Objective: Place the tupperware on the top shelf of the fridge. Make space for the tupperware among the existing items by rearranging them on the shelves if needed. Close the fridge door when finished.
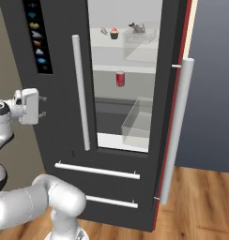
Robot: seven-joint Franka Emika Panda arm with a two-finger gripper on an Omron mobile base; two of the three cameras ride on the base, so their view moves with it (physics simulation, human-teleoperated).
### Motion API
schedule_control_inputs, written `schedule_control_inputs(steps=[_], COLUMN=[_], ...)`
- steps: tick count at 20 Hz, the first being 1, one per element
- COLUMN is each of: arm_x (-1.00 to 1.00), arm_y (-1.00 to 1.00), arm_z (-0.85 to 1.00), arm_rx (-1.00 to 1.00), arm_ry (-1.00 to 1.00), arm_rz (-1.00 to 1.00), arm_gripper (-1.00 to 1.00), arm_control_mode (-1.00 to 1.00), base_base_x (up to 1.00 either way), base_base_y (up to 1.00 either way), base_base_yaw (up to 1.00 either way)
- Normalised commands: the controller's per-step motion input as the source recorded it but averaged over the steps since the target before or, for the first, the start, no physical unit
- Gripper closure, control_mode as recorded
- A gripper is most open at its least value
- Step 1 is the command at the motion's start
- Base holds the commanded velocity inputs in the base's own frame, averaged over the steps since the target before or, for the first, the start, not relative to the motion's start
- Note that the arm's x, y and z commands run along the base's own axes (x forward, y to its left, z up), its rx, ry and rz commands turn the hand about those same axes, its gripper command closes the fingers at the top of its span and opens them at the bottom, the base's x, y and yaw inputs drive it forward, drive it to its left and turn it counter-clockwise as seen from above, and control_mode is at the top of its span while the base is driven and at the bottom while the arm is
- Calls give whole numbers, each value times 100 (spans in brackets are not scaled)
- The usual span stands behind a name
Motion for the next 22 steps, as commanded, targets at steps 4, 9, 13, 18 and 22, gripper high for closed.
schedule_control_inputs(steps=[4, 9, 13, 18, 22], arm_x=[-100, -100, -96, -59, -41], arm_y=[-95, -99, -90, -73, -55], arm_z=[34, 12, 10, 27, 29], arm_rx=[50, 53, 27, 39, 49], arm_ry=[-48, -43, -30, -18, -2], arm_rz=[-1, 0, 0, -8, -21], arm_gripper=[-100, -100, -100, -100, -100], arm_control_mode=[-100, -100, -100, -100, -100], base_base_x=[0, 0, 0, 0, 0], base_base_y=[0, 0, 0, 0, 0], base_base_yaw=[0, 0, 0, 0, 0])
